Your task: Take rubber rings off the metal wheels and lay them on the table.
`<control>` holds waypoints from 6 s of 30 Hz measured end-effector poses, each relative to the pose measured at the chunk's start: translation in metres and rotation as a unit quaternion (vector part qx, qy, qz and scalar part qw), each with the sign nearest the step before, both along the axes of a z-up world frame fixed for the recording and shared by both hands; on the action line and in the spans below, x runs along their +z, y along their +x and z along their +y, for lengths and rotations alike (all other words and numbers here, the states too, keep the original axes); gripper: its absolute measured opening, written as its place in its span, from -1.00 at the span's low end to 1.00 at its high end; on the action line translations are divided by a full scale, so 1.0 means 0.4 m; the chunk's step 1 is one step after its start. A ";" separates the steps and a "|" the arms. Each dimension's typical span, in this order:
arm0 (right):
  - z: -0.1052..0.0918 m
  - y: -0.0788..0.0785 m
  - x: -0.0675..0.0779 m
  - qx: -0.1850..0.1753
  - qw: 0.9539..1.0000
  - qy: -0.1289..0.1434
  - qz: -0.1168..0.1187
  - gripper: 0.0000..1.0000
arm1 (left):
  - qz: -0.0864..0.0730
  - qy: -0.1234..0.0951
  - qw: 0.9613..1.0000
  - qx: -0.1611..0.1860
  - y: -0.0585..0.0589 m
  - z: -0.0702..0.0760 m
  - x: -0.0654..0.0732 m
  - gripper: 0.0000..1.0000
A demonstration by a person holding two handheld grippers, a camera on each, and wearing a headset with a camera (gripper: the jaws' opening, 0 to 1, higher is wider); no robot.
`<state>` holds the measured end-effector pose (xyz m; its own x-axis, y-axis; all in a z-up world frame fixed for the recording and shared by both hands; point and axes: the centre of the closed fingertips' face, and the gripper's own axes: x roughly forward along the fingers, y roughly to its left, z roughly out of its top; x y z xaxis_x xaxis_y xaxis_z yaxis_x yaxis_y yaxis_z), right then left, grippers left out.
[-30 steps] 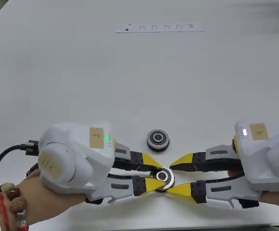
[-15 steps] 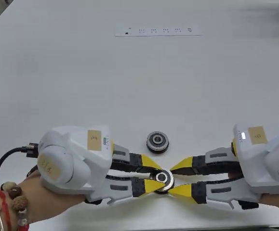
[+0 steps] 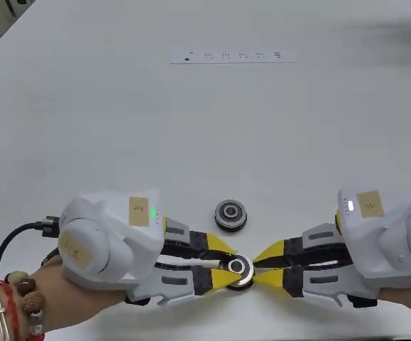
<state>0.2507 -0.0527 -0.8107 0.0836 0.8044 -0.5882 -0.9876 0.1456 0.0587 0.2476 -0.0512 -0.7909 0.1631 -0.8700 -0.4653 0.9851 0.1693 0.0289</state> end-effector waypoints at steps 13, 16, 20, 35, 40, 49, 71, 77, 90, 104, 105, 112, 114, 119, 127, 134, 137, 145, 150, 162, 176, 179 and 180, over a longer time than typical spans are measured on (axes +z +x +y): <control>-0.005 0.008 -0.009 -0.044 0.998 -0.018 0.044 -1.00 | -0.002 -0.011 1.000 0.004 -0.005 -0.002 0.001 -0.71; -0.011 0.008 -0.010 -0.072 0.994 -0.021 0.076 -1.00 | -0.002 -0.018 1.000 0.005 -0.007 -0.002 0.001 -0.71; -0.013 0.011 -0.010 -0.098 0.990 -0.013 0.102 -1.00 | -0.002 -0.020 1.000 0.002 -0.007 -0.003 0.002 -0.71; -0.021 0.007 0.013 -0.159 0.963 0.041 0.213 -1.00 | -0.009 -0.016 1.000 -0.003 -0.012 -0.006 0.003 -0.71; -0.021 0.005 0.018 -0.157 0.960 0.044 0.230 -1.00 | -0.010 -0.016 1.000 -0.006 -0.014 -0.008 0.003 -0.71; -0.015 0.002 0.028 -0.156 0.956 0.049 0.245 -1.00 | -0.009 -0.019 1.000 -0.009 -0.015 -0.010 0.003 -0.71; -0.003 -0.005 0.035 -0.148 0.960 0.043 0.234 -1.00 | -0.013 -0.016 1.000 -0.013 -0.014 -0.007 0.000 -0.71; -0.003 -0.004 0.037 -0.149 0.960 0.046 0.235 -1.00 | -0.013 -0.016 1.000 -0.013 -0.014 -0.005 -0.001 -0.71; 0.002 0.012 0.038 -0.150 0.960 0.048 0.230 -1.00 | -0.020 -0.006 1.000 -0.014 0.001 -0.002 -0.001 -0.72; 0.006 0.009 0.045 -0.148 0.961 0.056 0.229 -1.00 | -0.020 -0.005 1.000 -0.014 -0.001 -0.004 0.001 -0.72; 0.007 0.009 0.046 -0.148 0.960 0.057 0.229 -1.00 | -0.019 -0.005 1.000 -0.014 -0.002 -0.005 0.001 -0.72; 0.040 0.012 0.103 -0.146 0.946 0.117 0.264 -1.00 | -0.020 -0.003 1.000 -0.009 0.002 -0.004 0.001 -0.72; 0.031 0.019 0.077 -0.142 0.959 0.083 0.230 -1.00 | -0.020 -0.003 1.000 -0.008 0.004 -0.004 0.001 -0.72; 0.023 0.016 0.070 -0.143 0.958 0.079 0.236 -1.00 | -0.016 0.000 1.000 -0.004 0.006 -0.003 0.000 -0.71; 0.017 0.016 0.067 -0.147 0.958 0.073 0.236 -1.00 | -0.002 0.017 1.000 -0.003 0.007 -0.006 0.001 -0.71; 0.010 0.015 0.073 -0.151 0.958 0.069 0.233 -1.00 | -0.008 0.027 1.000 -0.014 -0.002 0.003 0.015 -0.61; 0.000 0.024 0.086 -0.156 0.959 0.073 0.225 -1.00 | -0.008 0.025 0.999 -0.019 -0.007 0.000 0.031 -0.45; -0.028 0.029 0.104 -0.172 0.957 0.077 0.221 -1.00 | 0.006 0.016 1.000 -0.021 -0.020 0.012 0.074 -0.09; -0.045 0.026 0.119 -0.174 0.959 0.073 0.213 -1.00 | 0.007 0.016 1.000 -0.017 -0.022 0.040 0.106 0.11; -0.047 0.019 0.145 -0.170 0.961 0.073 0.204 -1.00 | 0.014 0.008 1.000 0.023 -0.035 0.124 0.134 0.37; 0.004 0.027 0.183 -0.141 0.968 0.071 0.195 -1.00 | 0.018 0.045 0.998 0.027 -0.056 0.163 0.084 0.39; 0.019 0.025 0.188 -0.135 0.969 0.072 0.195 -1.00 | 0.015 0.051 0.998 0.024 -0.056 0.163 0.079 0.38; 0.028 0.022 0.190 -0.131 0.969 0.071 0.195 -1.00 | 0.014 0.053 0.998 0.023 -0.056 0.162 0.076 0.38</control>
<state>0.2594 -0.0417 -0.7348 0.0900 0.8611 -0.5005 -0.8164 0.3516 0.4581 0.2251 0.0138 -0.7603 0.1870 -0.8078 -0.5590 0.9771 0.2119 0.0206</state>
